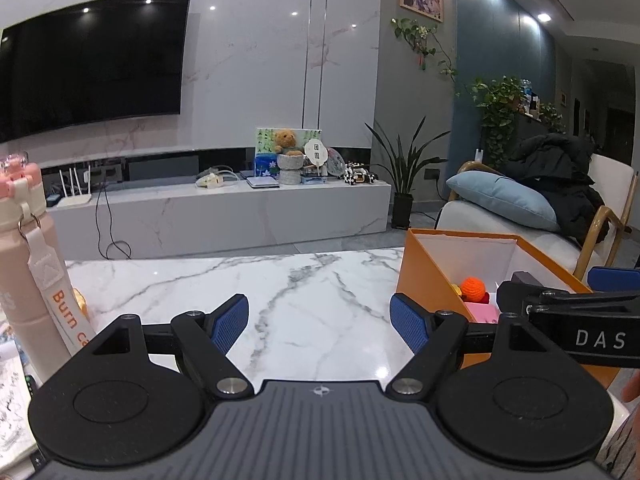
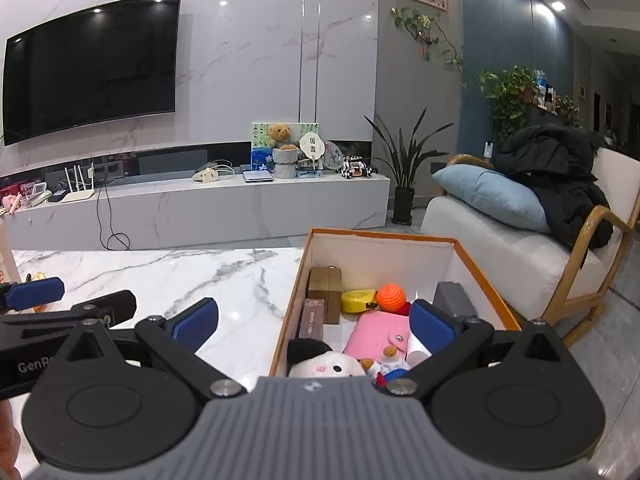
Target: Organize objects
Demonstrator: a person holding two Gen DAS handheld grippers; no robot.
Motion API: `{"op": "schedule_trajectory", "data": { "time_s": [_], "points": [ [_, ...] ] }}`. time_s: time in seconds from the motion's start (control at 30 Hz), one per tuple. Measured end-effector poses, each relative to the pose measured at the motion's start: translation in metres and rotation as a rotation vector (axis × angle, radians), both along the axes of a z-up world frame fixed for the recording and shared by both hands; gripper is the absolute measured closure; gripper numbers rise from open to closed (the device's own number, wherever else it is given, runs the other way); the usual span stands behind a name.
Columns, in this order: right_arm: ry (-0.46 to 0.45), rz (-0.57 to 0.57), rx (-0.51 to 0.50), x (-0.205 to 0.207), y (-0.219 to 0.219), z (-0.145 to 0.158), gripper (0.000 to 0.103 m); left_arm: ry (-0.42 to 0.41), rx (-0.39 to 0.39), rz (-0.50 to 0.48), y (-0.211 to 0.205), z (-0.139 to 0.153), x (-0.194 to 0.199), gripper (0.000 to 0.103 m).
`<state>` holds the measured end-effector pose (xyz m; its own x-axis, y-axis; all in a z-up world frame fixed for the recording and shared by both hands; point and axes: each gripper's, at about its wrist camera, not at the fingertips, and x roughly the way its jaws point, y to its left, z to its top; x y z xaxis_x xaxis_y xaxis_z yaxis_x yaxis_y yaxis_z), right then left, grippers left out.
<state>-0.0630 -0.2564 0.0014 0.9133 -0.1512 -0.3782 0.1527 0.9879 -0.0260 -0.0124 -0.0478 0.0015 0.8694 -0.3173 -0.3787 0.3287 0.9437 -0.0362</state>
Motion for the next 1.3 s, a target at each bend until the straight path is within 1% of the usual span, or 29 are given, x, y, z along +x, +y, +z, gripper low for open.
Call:
{"op": "schedule_trajectory", "data": {
  "time_s": [0.1, 0.2, 0.83, 1.13, 1.3],
  "points": [
    [0.002, 0.001, 0.003, 0.0000, -0.0002, 0.0002, 0.001, -0.018, 0.025, 0.001, -0.0028, 0.0005, -0.0008, 0.011],
    [0.011, 0.001, 0.007, 0.0007, -0.0001, -0.0004, 0.001, -0.018, 0.039, 0.006, -0.0047, 0.0001, -0.0002, 0.011],
    [0.036, 0.018, 0.029, 0.0023, -0.0016, -0.0015, 0.001, -0.020, 0.039, 0.009, -0.0028, -0.0001, 0.0010, 0.011],
    [0.052, 0.028, 0.037, 0.0036, -0.0022, -0.0029, 0.001, -0.017, 0.052, 0.011, -0.0039, -0.0030, 0.0022, 0.011],
    [0.064, 0.043, 0.079, 0.0038, -0.0066, -0.0041, 0.001, -0.020, 0.048, 0.010, -0.0027, -0.0029, 0.0006, 0.011]
  ]
}}
